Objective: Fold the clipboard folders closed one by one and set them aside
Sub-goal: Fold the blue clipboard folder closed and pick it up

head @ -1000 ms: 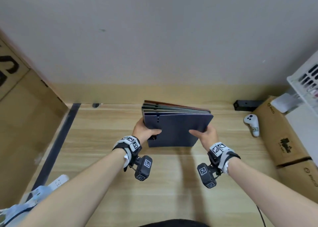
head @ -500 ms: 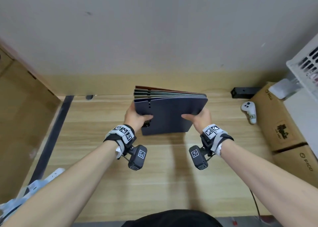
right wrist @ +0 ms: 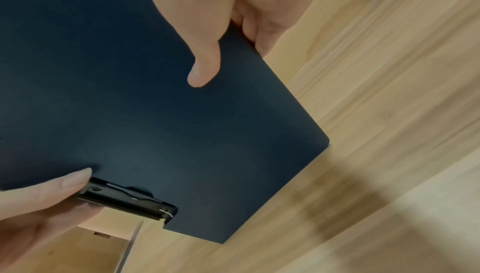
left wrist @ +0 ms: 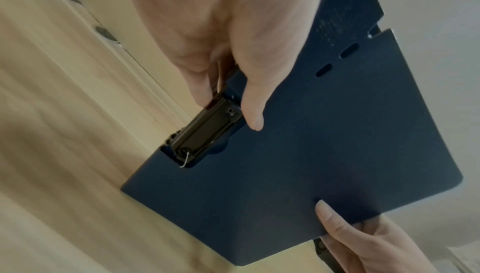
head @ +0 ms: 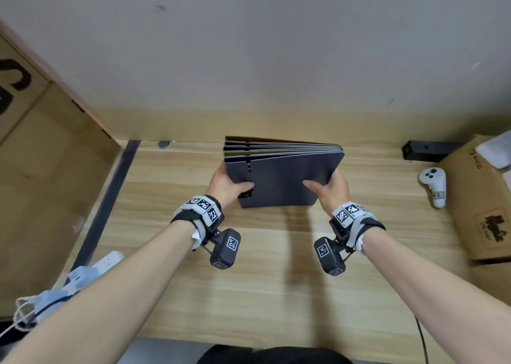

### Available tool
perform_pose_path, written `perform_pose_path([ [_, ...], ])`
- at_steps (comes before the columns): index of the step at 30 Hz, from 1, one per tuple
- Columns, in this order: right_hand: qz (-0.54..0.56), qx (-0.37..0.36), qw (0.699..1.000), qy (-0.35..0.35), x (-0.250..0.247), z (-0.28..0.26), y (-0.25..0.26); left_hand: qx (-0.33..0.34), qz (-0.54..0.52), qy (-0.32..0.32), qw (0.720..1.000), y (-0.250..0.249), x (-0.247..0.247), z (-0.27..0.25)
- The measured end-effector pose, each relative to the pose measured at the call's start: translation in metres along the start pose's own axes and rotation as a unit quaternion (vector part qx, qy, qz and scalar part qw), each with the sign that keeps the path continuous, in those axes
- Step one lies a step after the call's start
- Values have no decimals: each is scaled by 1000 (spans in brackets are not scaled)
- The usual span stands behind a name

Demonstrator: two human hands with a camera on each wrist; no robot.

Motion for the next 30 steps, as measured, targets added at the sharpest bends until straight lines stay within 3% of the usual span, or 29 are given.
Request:
perform_pose_path([
  [6, -76, 2, 996, 54, -2, 8, -23, -1, 111, 40, 993, 15, 2, 16],
  [9, -61, 27, 997, 35, 1, 8, -28, -8, 151, 69, 986, 25, 11, 25],
  [12, -54, 40, 998, 0, 7, 10, -28, 12, 123, 81, 989, 20, 11, 38],
  [17, -42, 42, 997, -41, 33, 10, -12, 36, 122, 176, 976, 18, -11, 61],
  [22, -21, 70, 997, -34, 113, 11, -10, -45, 61, 209, 975, 67, -71, 89],
  [30, -55, 145, 987, 41, 280, 3, -35, -191, -6, 138, 972, 186, -185, 111],
])
Point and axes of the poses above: each hand's wrist, its own z-axis towards the middle knuckle, its own x-axis out of the palm, y = z × x, the point moved 9 cm from there along z, towards the middle knuckle, and after that the axes turned 6 degrees about -x, right-handed, at the moved point
